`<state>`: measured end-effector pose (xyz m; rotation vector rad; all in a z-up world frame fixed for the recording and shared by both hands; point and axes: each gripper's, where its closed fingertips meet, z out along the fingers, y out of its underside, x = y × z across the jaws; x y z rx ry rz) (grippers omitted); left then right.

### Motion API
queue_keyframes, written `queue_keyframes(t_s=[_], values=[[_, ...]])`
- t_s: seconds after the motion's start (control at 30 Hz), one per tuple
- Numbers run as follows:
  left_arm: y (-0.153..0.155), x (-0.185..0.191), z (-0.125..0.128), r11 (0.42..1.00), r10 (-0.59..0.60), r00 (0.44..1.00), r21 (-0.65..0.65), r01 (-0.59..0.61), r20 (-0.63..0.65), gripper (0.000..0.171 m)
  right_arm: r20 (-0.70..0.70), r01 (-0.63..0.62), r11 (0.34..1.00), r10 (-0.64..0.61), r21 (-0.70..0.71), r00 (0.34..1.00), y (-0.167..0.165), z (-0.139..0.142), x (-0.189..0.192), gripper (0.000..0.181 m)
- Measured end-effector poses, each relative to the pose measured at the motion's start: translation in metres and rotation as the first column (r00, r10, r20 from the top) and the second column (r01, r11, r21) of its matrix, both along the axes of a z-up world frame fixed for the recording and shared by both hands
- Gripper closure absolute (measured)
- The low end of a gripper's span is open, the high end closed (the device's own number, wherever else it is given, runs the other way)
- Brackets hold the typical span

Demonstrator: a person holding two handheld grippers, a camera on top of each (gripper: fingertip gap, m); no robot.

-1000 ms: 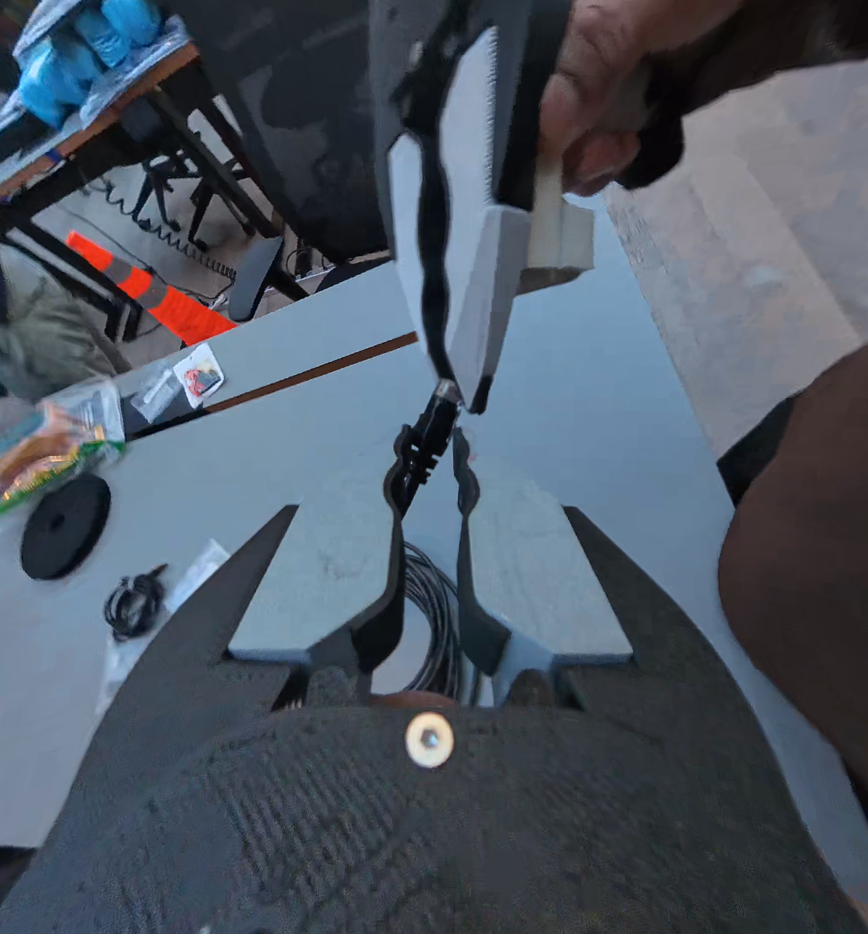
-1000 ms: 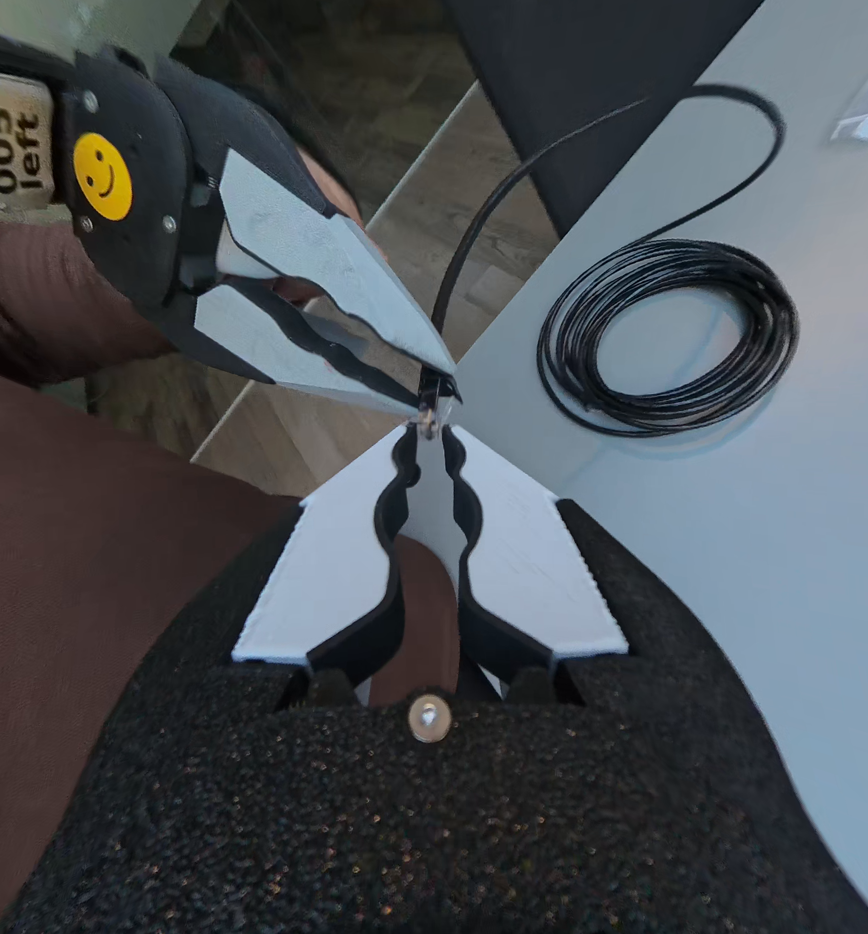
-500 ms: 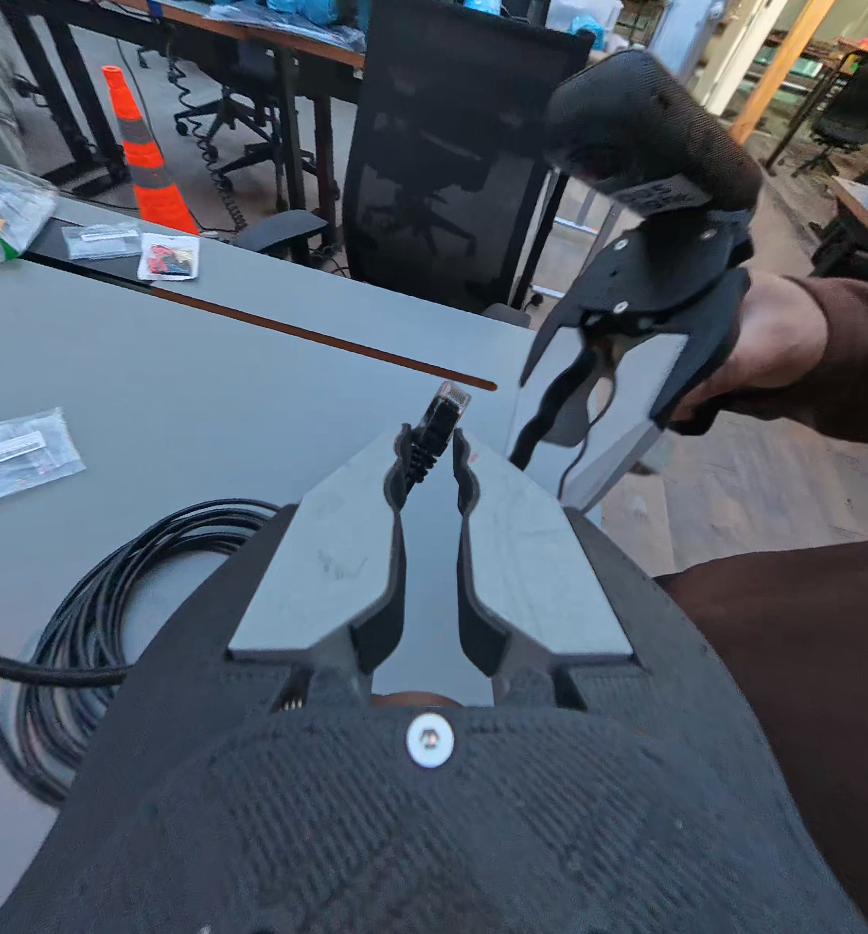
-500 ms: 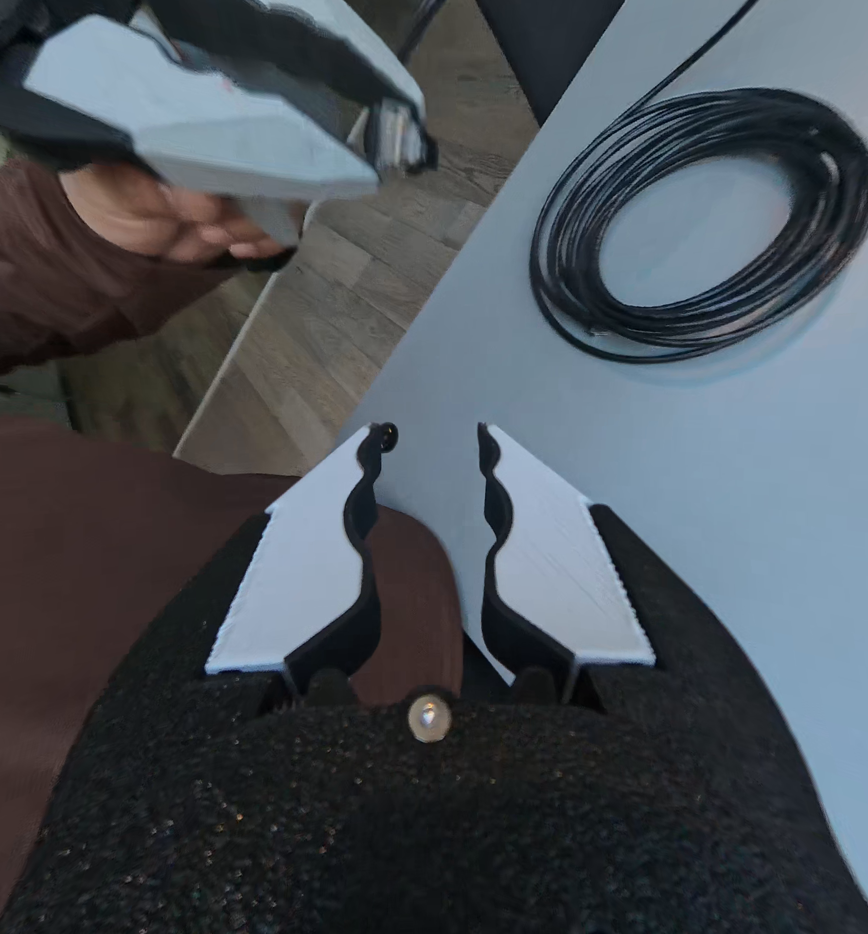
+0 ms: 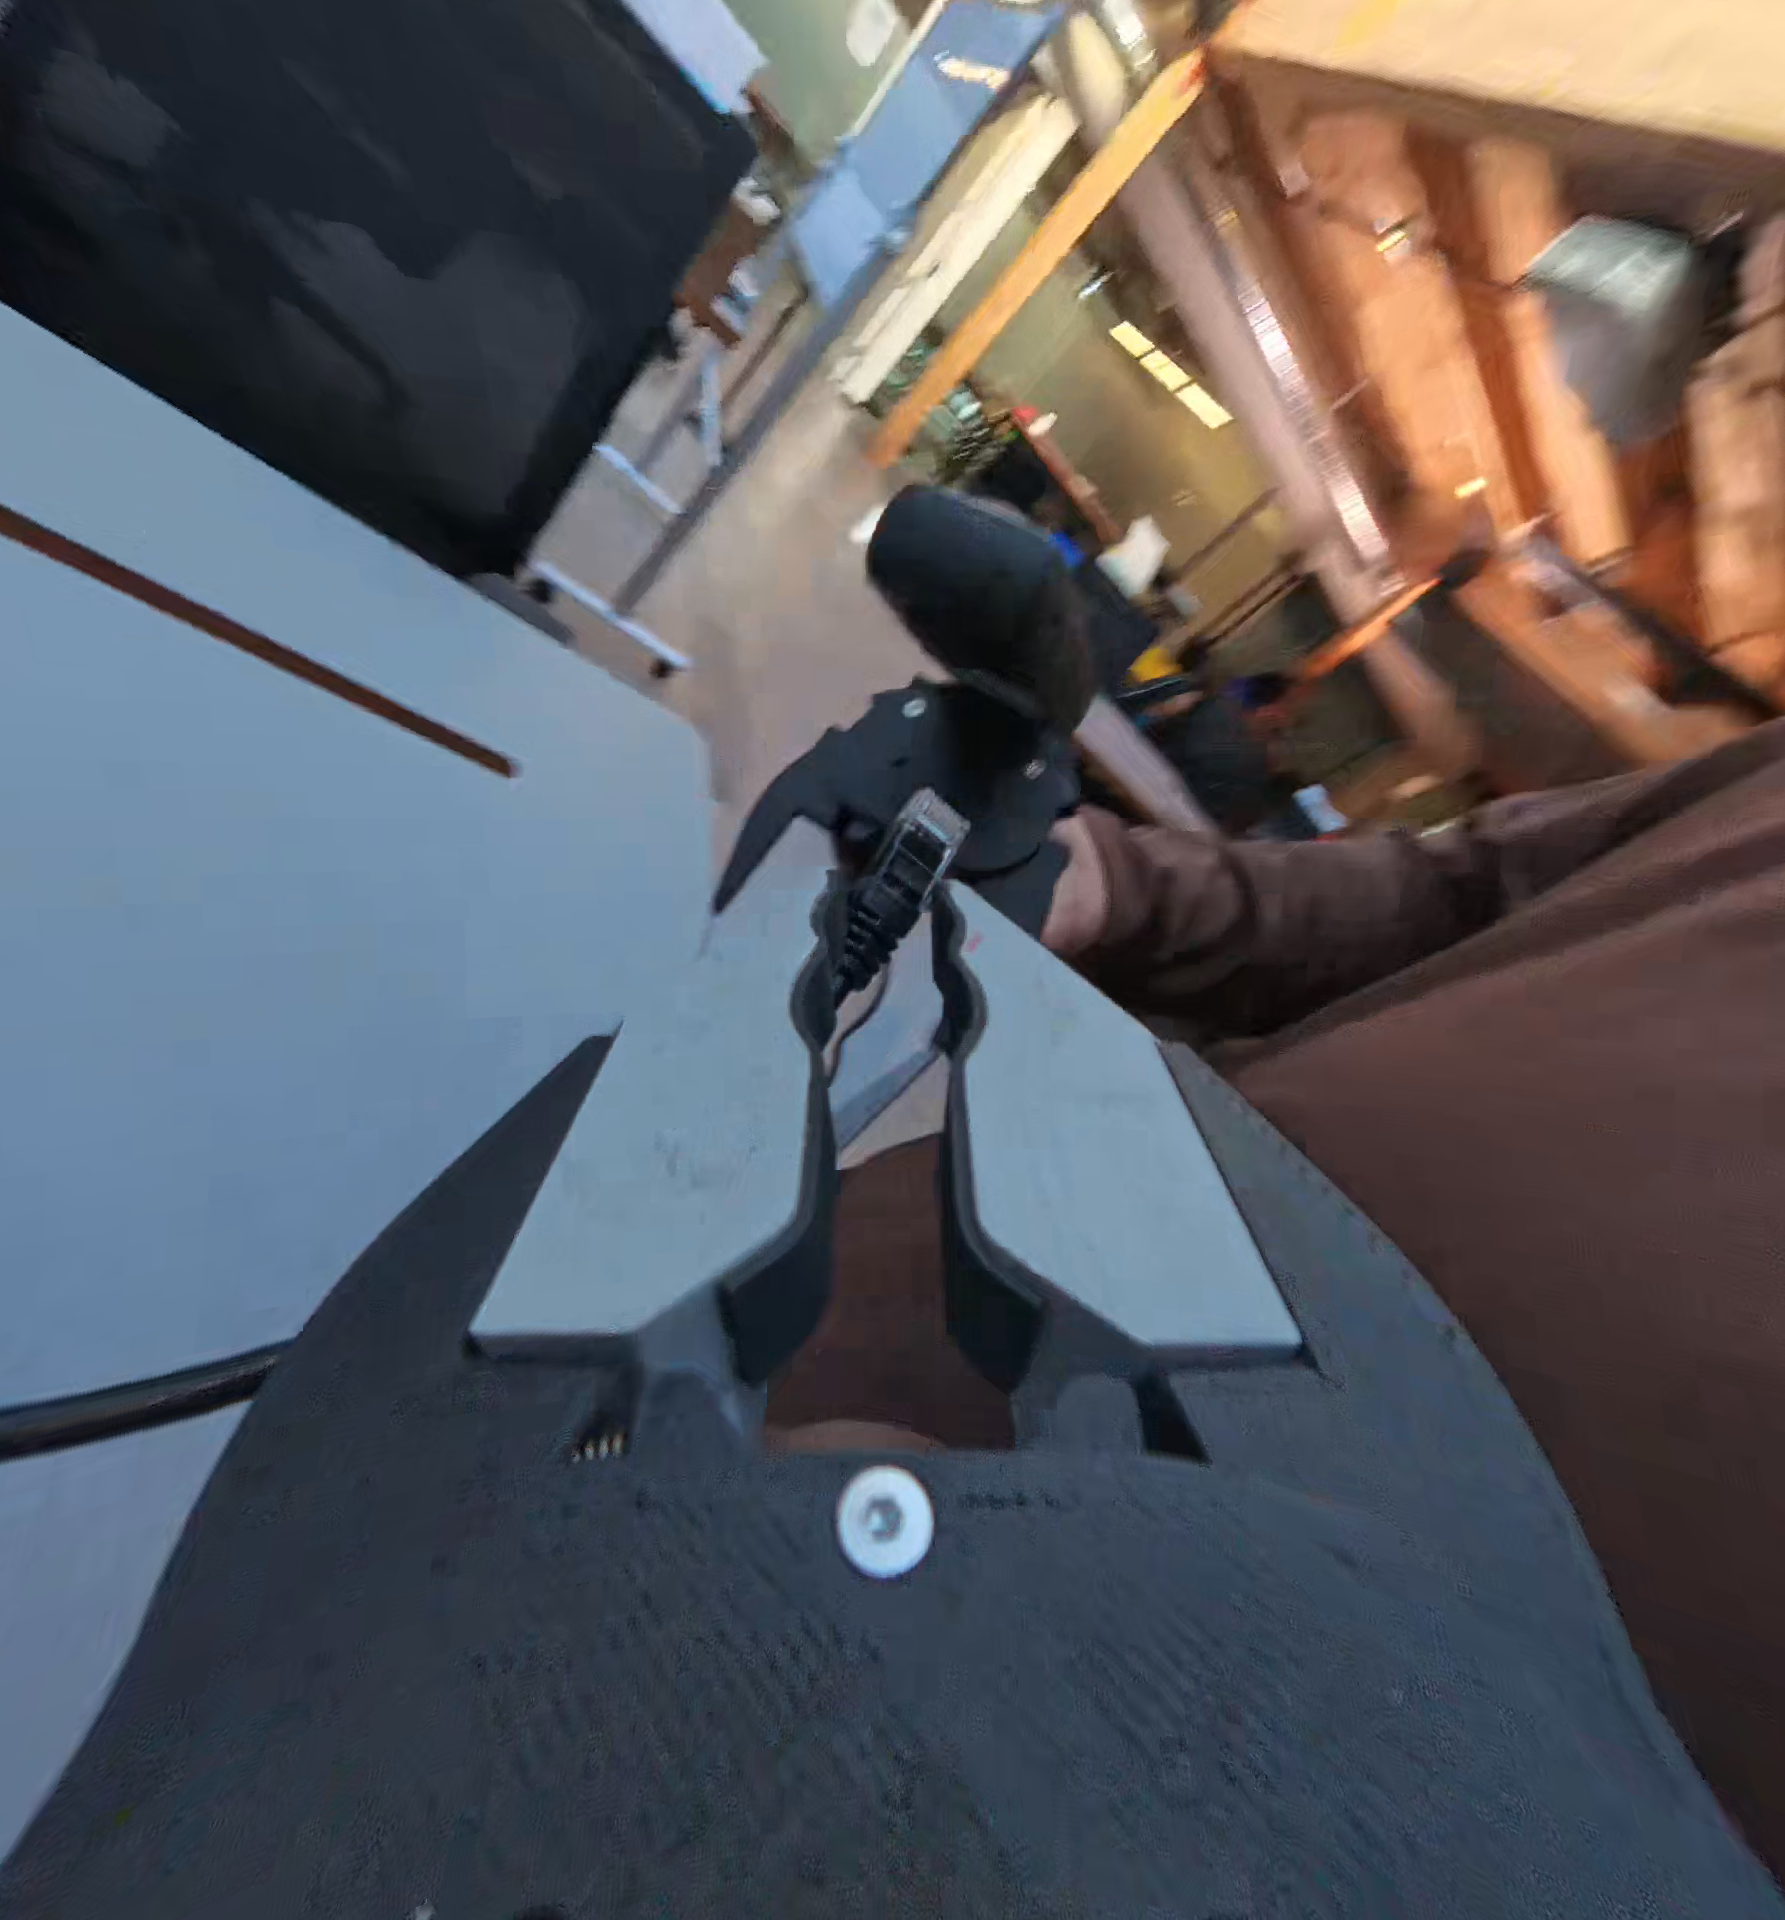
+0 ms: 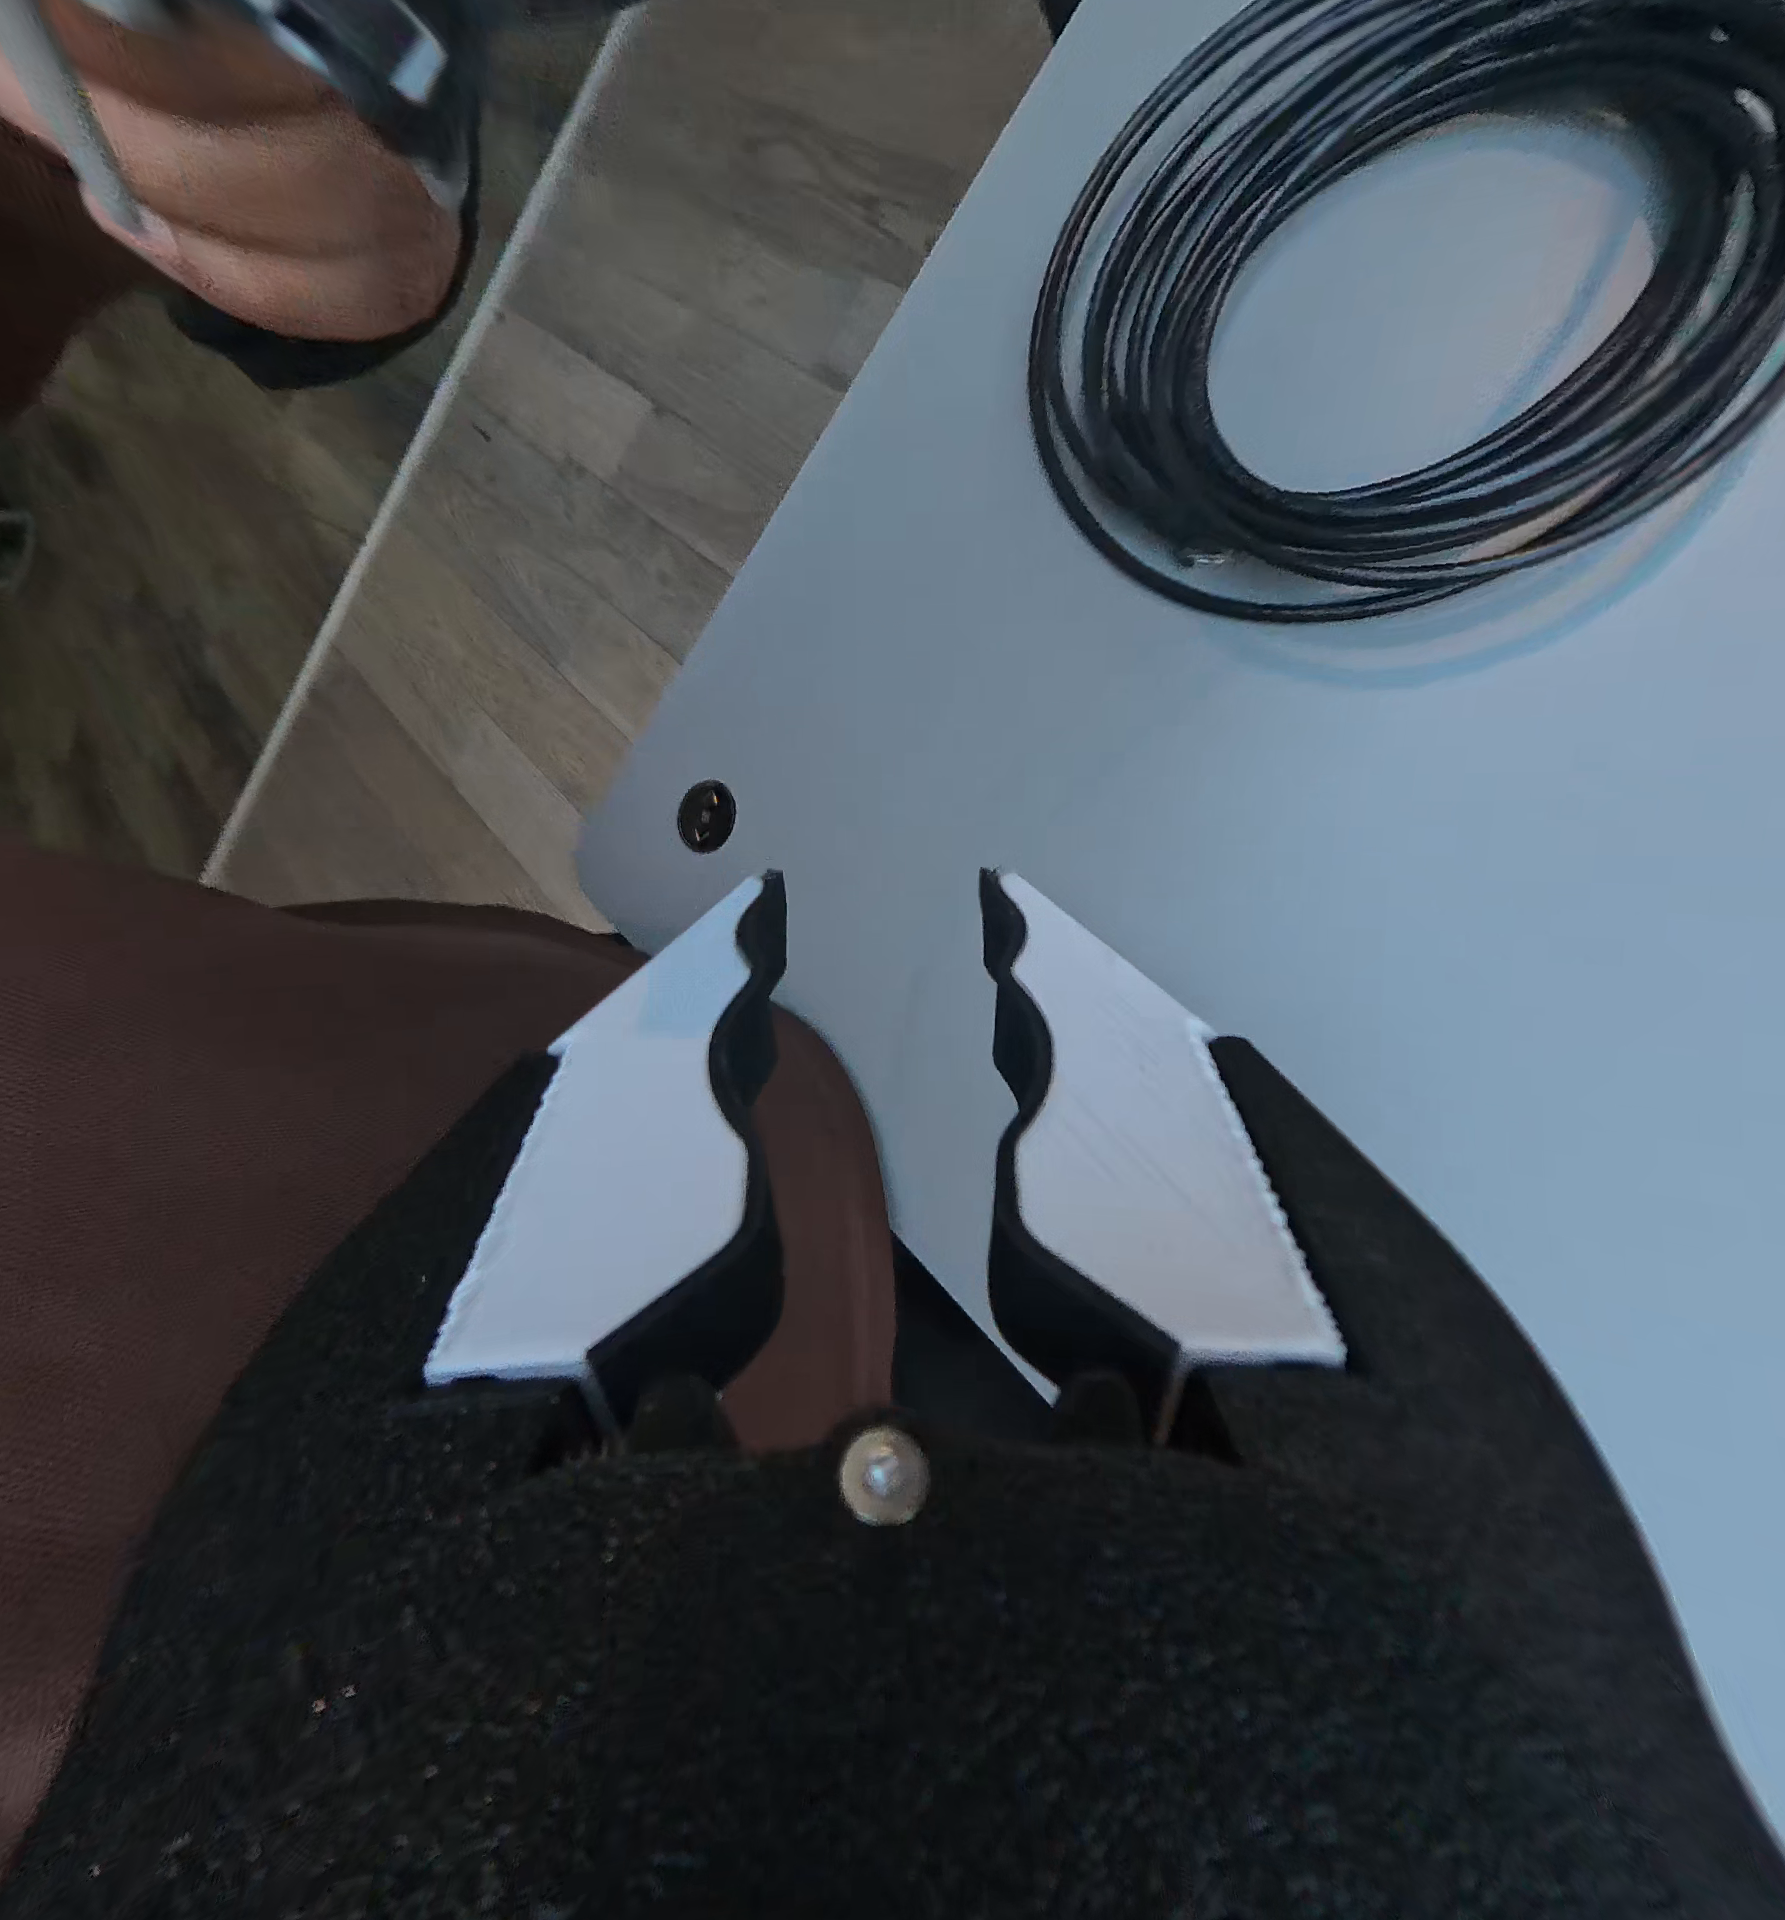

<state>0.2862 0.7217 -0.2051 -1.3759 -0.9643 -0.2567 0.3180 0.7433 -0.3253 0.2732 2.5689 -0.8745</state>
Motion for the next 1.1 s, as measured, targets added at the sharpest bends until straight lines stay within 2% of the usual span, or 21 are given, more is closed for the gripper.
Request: queue_keyframes(t_s=[0.07,0.13,0.23,0.4,0.5,0.6,0.73,0.87,0.97,1.1], values=[[0.011,0.0,0.013,0.968,-0.095,0.99,0.241,0.068,0.103,0.159,-0.046,-0.037,0.999,0.039,0.035,0.998,-0.004,-0.004,0.01,0.145],[0.015,-0.009,0.016,0.943,-0.098,0.986,0.33,0.048,0.138,0.159,-0.044,-0.05,0.999,0.051,0.015,0.998,-0.009,0.003,0.016,0.146],[0.022,-0.013,0.015,0.951,-0.092,0.99,0.306,0.054,0.11,0.159,-0.033,-0.017,1.0,0.016,-0.025,0.999,-0.007,0.018,0.006,0.147],[0.029,-0.008,0.004,0.95,-0.084,0.986,0.309,0.036,0.141,0.159,-0.022,0.055,0.996,-0.056,-0.073,0.998,0.004,0.042,-0.027,0.146],[0.028,-0.009,-0.001,0.946,-0.063,0.985,0.325,0.008,0.16,0.159,0.008,0.061,0.993,-0.06,-0.102,0.998,0.003,0.052,-0.03,0.146],[0.021,-0.019,0.005,0.945,-0.024,0.988,0.326,-0.028,0.154,0.159,0.027,0.034,0.995,-0.032,-0.098,0.999,0.0,0.045,-0.013,0.145],[0.007,-0.042,0.029,0.949,0.033,0.995,0.309,-0.062,0.099,0.16,0.086,-0.003,0.994,0.012,-0.108,0.996,-0.007,0.029,0.028,0.145],[0.008,-0.053,0.033,0.968,0.06,0.996,0.241,-0.073,0.059,0.16,0.19,0.041,0.988,-0.011,-0.152,0.982,-0.015,0.03,0.047,0.14],[0.016,-0.048,0.026,0.972,0.06,0.996,0.222,-0.072,0.062,0.16,0.213,0.097,0.98,-0.059,-0.171,0.975,-0.014,0.041,0.032,0.133],[0.028,-0.034,0.009,0.974,0.03,0.994,0.221,-0.052,0.102,0.16,0.122,0.191,0.969,-0.172,-0.158,0.977,0.005,0.057,-0.027,0.131]])
